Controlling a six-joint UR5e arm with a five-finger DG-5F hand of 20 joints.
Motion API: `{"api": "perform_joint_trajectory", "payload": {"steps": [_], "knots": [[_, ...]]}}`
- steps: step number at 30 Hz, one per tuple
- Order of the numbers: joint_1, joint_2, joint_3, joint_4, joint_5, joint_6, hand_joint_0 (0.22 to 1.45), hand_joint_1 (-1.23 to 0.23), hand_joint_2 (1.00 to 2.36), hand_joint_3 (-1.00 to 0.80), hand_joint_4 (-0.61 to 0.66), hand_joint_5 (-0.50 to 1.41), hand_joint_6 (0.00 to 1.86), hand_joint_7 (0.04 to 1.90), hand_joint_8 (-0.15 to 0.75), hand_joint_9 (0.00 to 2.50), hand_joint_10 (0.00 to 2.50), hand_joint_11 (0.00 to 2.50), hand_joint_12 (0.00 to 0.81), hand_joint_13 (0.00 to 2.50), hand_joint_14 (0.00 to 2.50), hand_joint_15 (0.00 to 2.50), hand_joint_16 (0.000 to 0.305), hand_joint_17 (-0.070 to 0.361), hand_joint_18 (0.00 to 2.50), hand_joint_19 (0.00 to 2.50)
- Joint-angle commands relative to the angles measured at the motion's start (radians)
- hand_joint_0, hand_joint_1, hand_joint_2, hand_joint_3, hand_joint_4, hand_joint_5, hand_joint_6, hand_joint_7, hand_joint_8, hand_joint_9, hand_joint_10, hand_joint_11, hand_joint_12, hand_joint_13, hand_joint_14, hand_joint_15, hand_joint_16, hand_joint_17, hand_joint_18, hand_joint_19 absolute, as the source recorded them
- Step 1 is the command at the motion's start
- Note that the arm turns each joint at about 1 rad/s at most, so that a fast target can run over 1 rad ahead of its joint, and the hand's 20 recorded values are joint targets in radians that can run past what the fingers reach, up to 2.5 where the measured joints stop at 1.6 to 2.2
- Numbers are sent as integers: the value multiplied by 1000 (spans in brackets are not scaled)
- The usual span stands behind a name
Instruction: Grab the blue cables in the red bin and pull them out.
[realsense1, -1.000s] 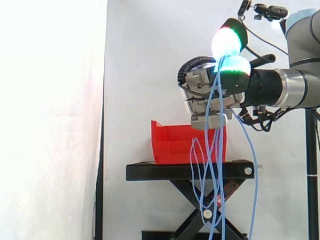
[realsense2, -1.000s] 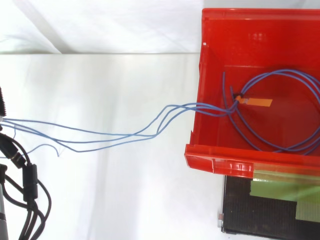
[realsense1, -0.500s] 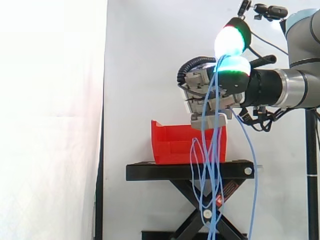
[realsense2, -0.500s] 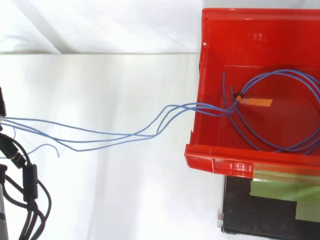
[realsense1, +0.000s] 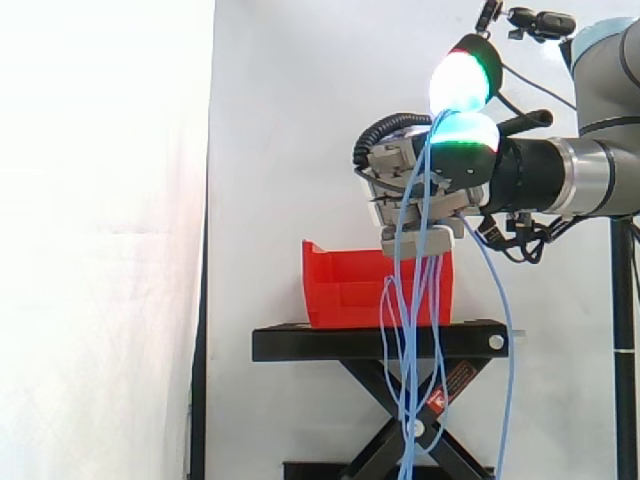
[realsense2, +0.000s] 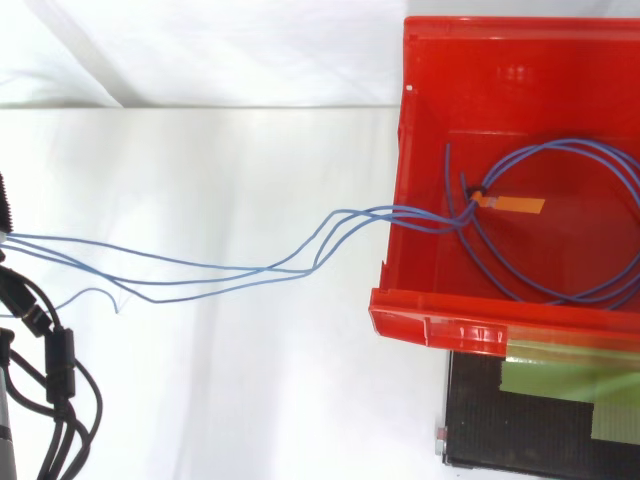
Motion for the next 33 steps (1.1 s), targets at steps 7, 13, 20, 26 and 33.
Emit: {"api": "perform_joint_trajectory", "payload": {"steps": [7, 13, 20, 26, 33], "knots": [[0, 0, 0, -1, 0, 1, 776, -1054, 1000, -1000, 328, 726, 825, 357, 341, 1361, 30, 1431, 341, 1250, 1328, 1049, 47, 106, 965, 1219], [0, 0, -1, 1, -1, 1, 791, -1077, 1000, -1000, 318, 675, 883, 319, 323, 1315, 30, 1431, 338, 1239, 1332, 1048, 46, 104, 955, 1225], [0, 0, 0, 1, 0, 1, 885, -1129, 1000, -1000, 317, 582, 1040, 238, 285, 1202, 23, 1571, 326, 1226, 1321, 1060, 43, 98, 939, 1227], [0, 0, 0, 2, -1, 1, 896, -1138, 1000, -1000, 323, 548, 1061, 219, 287, 1140, 19, 1620, 339, 1219, 1331, 1044, 44, 98, 939, 1225], [0, 0, 0, 2, -1, 0, 834, -1097, 1000, -1000, 332, 556, 1027, 227, 304, 1138, 20, 1603, 347, 1205, 1389, 1005, 44, 99, 935, 1220]]}}
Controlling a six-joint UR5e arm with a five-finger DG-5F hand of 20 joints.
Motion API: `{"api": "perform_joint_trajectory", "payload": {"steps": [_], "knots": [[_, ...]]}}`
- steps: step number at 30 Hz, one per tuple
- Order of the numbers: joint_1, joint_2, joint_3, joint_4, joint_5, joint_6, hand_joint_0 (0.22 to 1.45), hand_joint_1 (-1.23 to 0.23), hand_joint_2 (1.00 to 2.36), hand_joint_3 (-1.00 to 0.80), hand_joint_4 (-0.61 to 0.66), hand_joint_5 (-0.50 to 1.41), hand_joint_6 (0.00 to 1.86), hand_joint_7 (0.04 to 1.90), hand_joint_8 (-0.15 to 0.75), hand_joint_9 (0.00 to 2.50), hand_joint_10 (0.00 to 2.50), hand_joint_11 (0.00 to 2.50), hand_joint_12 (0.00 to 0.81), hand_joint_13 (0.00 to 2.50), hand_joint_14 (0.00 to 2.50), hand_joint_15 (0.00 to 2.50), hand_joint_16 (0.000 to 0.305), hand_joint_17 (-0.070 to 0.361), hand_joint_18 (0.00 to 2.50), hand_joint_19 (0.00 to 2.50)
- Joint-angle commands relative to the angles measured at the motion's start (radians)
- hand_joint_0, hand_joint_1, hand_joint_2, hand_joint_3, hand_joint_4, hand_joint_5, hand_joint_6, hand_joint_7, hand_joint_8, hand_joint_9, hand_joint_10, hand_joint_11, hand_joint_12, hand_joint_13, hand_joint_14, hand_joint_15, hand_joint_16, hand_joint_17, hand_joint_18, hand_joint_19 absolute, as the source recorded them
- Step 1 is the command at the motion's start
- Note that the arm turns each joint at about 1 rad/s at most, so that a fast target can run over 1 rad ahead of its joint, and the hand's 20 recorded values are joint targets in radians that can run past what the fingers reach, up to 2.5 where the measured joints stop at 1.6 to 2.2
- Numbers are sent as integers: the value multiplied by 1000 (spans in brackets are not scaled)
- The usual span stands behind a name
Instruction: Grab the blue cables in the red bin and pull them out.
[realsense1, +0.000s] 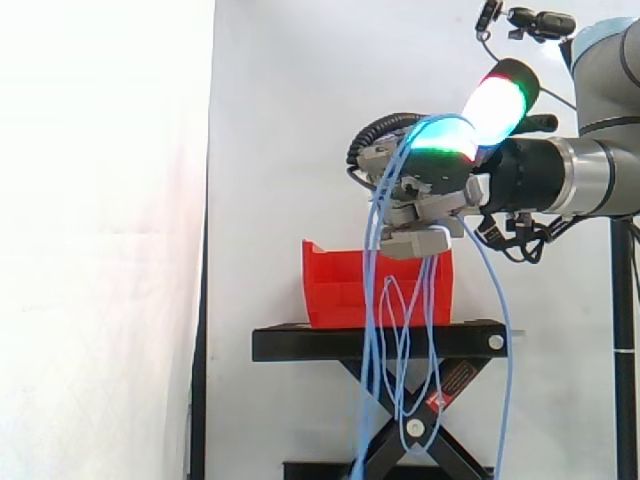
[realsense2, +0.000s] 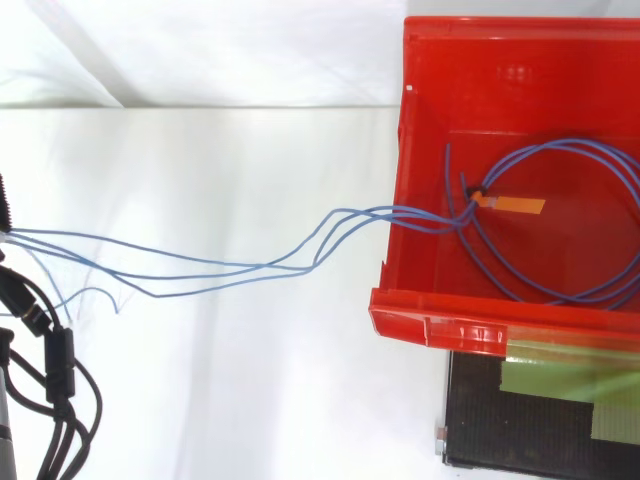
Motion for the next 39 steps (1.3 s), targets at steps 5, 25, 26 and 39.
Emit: {"api": "perform_joint_trajectory", "payload": {"steps": [5, 25, 26, 39], "knots": [[0, 0, 0, 0, 1, 0, 791, -1006, 1000, -1000, 339, 597, 936, 265, 319, 1164, 24, 1570, 351, 1207, 1424, 983, 46, 103, 940, 1214], [0, 0, 0, -1, 1, 3, 918, -972, 1000, -994, 300, 747, 627, 426, 310, 1234, 31, 1447, 333, 1229, 1337, 1041, 43, 98, 926, 1227], [0, 0, 0, -3, 1, 3, 919, -968, 1000, -1000, 300, 747, 627, 427, 311, 1235, 32, 1450, 333, 1229, 1336, 1039, 44, 98, 927, 1226], [0, 0, 0, -1, 1, 3, 783, -788, 1000, -1000, 317, 830, 362, 559, 338, 1268, 34, 1450, 340, 1236, 1377, 1002, 46, 104, 942, 1215]]}}
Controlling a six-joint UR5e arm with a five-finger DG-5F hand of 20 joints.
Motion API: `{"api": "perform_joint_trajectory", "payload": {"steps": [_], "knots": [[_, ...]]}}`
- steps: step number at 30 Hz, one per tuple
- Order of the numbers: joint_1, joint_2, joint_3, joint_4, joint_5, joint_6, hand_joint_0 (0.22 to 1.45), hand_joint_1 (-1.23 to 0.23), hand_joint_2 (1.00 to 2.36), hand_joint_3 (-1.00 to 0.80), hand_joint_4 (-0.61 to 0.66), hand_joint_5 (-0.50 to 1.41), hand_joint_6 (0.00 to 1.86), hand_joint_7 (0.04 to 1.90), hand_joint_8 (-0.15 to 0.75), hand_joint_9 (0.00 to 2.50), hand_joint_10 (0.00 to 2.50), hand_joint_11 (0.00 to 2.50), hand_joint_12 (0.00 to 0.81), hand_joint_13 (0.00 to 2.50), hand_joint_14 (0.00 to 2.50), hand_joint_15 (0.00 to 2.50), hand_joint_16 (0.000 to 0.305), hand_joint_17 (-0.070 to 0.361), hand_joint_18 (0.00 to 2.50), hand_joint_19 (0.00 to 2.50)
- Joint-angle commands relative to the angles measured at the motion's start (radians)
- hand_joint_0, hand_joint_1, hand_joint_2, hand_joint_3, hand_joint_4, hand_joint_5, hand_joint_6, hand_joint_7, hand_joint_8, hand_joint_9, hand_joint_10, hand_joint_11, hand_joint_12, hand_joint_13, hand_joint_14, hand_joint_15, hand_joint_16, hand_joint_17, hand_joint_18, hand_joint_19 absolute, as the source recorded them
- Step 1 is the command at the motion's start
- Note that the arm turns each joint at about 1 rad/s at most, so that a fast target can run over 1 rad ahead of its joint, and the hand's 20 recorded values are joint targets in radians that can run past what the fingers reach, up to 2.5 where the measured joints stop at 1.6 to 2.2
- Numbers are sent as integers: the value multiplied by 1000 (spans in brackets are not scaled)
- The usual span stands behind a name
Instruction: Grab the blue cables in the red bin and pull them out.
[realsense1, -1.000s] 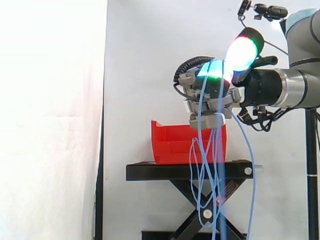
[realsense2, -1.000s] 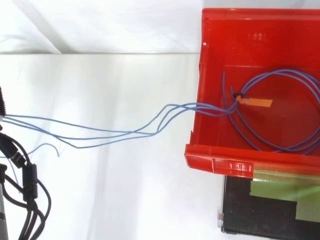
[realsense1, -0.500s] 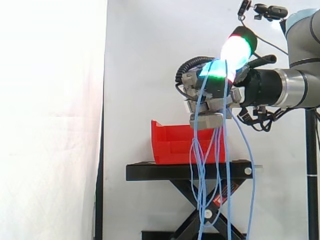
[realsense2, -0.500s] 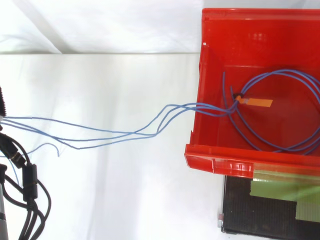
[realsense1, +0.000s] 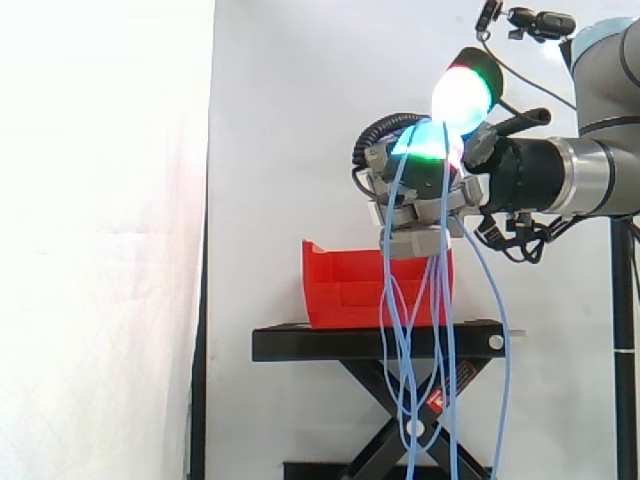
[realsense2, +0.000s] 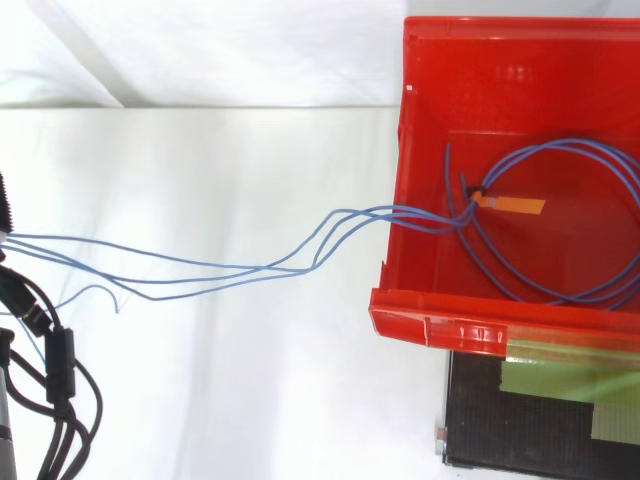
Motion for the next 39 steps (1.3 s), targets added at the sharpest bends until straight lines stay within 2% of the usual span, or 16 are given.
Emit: {"api": "perform_joint_trajectory", "payload": {"steps": [1, 10, 18, 29, 39], "knots": [[0, 0, 0, -1, 0, 0, 782, -783, 1000, -1000, 316, 833, 353, 565, 338, 1268, 35, 1453, 348, 1238, 1376, 999, 46, 105, 943, 1213], [0, 0, 0, 0, 0, -2, 772, -749, 1000, -1000, 323, 875, 299, 607, 344, 1316, 37, 1407, 340, 1244, 1359, 1004, 47, 105, 945, 1211], [0, 0, 0, 0, 0, -2, 772, -805, 1000, -1000, 322, 890, 619, 486, 358, 1422, 36, 1377, 340, 1266, 1296, 1063, 47, 106, 962, 1203], [0, 0, 0, 0, -2, -2, 876, -920, 1000, -1000, 294, 859, 670, 471, 332, 1374, 35, 1393, 329, 1267, 1234, 1104, 43, 98, 945, 1223], [0, 0, 0, 2, 0, 6, 913, -984, 1000, -1000, 306, 717, 810, 347, 332, 1292, 36, 1375, 322, 1234, 1282, 1062, 44, 99, 923, 1214]]}}
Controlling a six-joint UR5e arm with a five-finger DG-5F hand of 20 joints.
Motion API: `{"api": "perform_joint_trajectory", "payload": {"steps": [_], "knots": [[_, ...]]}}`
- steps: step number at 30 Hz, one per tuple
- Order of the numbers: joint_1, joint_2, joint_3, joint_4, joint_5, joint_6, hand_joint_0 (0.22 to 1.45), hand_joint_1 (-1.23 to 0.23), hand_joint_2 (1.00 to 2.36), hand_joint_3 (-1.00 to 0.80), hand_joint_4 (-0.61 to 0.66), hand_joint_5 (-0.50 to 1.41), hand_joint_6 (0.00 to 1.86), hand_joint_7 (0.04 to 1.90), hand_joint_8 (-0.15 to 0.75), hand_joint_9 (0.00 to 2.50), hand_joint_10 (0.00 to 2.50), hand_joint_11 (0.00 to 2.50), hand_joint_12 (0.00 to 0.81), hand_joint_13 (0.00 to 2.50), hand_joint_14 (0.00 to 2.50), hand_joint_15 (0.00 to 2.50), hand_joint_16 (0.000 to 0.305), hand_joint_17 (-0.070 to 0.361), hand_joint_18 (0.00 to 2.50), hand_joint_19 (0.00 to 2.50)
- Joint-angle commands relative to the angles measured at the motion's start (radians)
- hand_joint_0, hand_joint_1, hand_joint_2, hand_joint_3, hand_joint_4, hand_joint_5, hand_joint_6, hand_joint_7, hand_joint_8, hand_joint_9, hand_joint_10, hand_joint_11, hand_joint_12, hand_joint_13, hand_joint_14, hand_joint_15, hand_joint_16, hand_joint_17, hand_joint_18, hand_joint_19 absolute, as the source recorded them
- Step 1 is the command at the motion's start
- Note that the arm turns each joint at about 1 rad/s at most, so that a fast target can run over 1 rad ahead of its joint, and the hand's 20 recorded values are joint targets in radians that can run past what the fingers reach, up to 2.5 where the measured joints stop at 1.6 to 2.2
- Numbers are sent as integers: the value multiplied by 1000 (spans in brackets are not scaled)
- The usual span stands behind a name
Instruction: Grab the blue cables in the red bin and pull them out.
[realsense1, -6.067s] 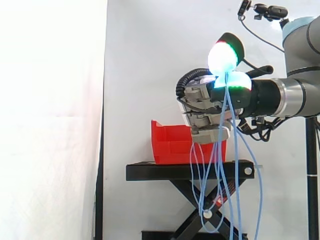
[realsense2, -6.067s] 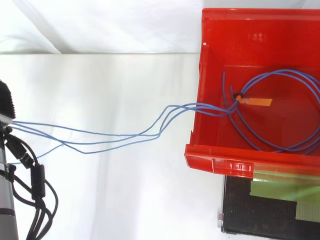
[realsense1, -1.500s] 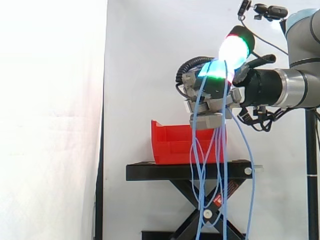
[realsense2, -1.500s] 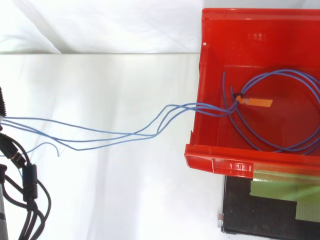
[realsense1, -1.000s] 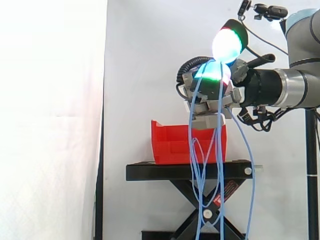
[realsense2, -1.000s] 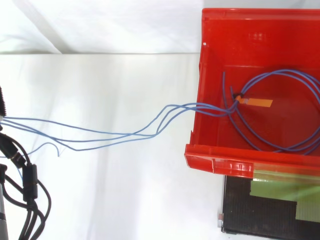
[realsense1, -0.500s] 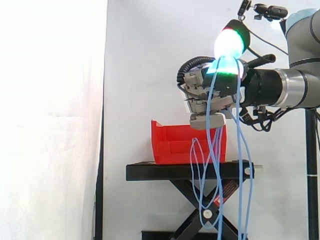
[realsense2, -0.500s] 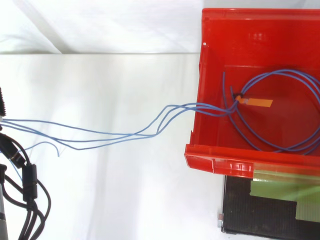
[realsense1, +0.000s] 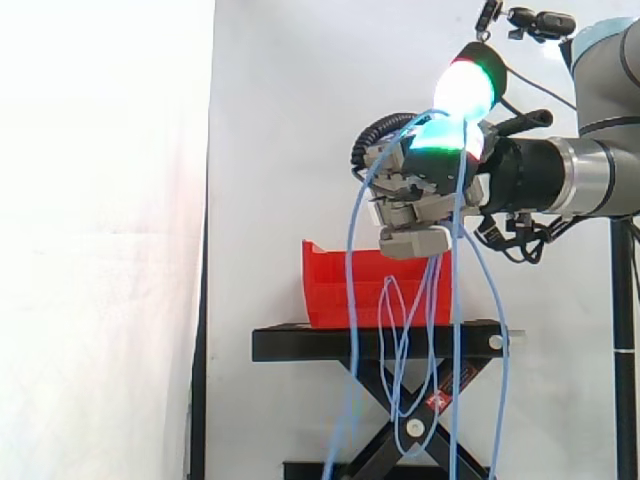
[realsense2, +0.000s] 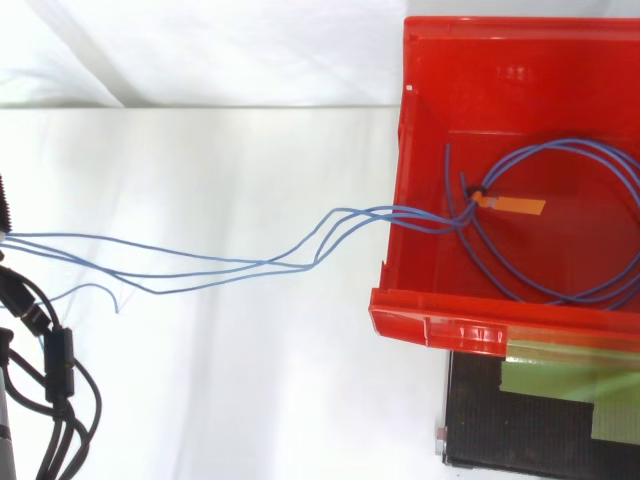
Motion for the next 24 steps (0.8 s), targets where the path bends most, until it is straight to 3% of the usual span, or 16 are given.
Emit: {"api": "perform_joint_trajectory", "payload": {"steps": [1, 10, 16, 24], "knots": [[-1, 0, 0, 0, 2, 13, 914, -985, 1000, -1000, 305, 715, 813, 344, 332, 1292, 36, 1372, 323, 1234, 1284, 1060, 44, 99, 923, 1216], [-1, 0, -9, 0, 14, 36, 941, -1010, 1000, -996, 308, 693, 840, 325, 324, 1278, 36, 1345, 320, 1218, 1303, 1047, 44, 99, 914, 1217], [-3, -1, -32, 0, 14, 39, 961, -1020, 1004, -882, 301, 675, 852, 312, 325, 1260, 35, 1316, 324, 1200, 1332, 1032, 44, 99, 899, 1217], [-7, 0, -34, 0, 13, 39, 975, -1030, 1006, -841, 294, 649, 872, 300, 318, 1229, 36, 1343, 326, 1189, 1354, 1003, 44, 100, 892, 1222]]}}
